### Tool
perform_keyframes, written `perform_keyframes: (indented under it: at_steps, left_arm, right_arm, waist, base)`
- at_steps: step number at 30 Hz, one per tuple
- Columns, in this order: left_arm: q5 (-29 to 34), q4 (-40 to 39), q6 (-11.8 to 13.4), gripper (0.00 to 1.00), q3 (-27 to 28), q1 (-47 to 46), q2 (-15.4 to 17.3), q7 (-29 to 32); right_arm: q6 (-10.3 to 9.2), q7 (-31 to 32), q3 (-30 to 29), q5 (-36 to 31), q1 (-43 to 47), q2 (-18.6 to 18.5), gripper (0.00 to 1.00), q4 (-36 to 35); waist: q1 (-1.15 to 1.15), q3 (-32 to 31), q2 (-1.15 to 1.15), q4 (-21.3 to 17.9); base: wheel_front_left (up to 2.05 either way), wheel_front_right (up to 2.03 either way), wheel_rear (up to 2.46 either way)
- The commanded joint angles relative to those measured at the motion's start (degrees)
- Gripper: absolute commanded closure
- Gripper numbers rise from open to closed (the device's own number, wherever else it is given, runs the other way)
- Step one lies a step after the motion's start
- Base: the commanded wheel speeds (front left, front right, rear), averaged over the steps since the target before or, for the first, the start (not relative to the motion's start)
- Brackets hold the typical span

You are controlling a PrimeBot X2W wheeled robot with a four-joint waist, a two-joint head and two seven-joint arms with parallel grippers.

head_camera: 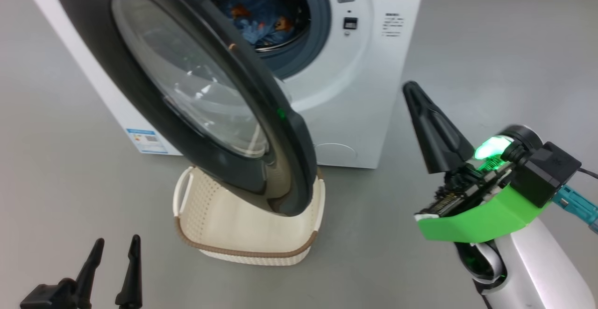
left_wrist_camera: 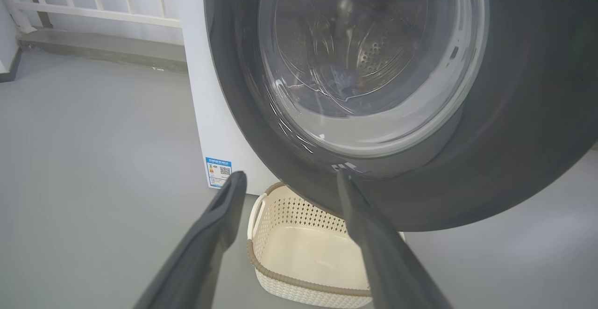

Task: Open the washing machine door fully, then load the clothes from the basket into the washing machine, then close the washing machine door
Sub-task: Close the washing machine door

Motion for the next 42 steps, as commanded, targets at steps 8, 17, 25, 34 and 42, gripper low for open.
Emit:
perform_keyframes:
  at_steps: [8,17,25,34,42]
  left_arm:
    - [1.0,-2.3,-0.1,0.00,2.2,-2.2,-0.1,-0.4]
    - [1.1,-2.4,-0.1,0.00,2.0,-1.9,-0.7,-0.4]
    - [1.0,-2.2,-0.1,0.00,1.6,-2.3,-1.1,-0.4]
    - [0.7,-1.8,-0.1,0.00,1.1,-3.0,-1.1,-0.4]
    - [0.6,-1.9,-0.1,0.00,0.8,-3.7,-1.3,-0.4]
  right_arm:
    - [0.16,-0.3,9.7,0.6,-4.4,1.2,1.00,-7.1]
    - [0.16,-0.3,19.9,3.8,-2.8,1.4,1.00,-1.0]
    - [0.16,-0.3,26.8,7.2,-1.5,1.4,1.00,9.4]
    - [0.16,-0.3,28.0,8.9,-2.4,2.2,1.00,17.8]
    - [0.16,-0.3,24.4,8.6,-3.7,3.2,1.00,21.0]
  waist:
    - [0.00,0.0,0.00,4.8]
    - [0.00,0.1,0.00,6.3]
    - [0.00,0.7,0.00,7.1]
    - [0.00,1.8,0.00,7.7]
    - [0.00,3.4,0.00,7.9]
  base:
    - [0.00,0.00,0.00]
    - [0.00,0.00,0.00]
    - [0.00,0.00,0.00]
    - [0.00,0.00,0.00]
    - [0.00,0.00,0.00]
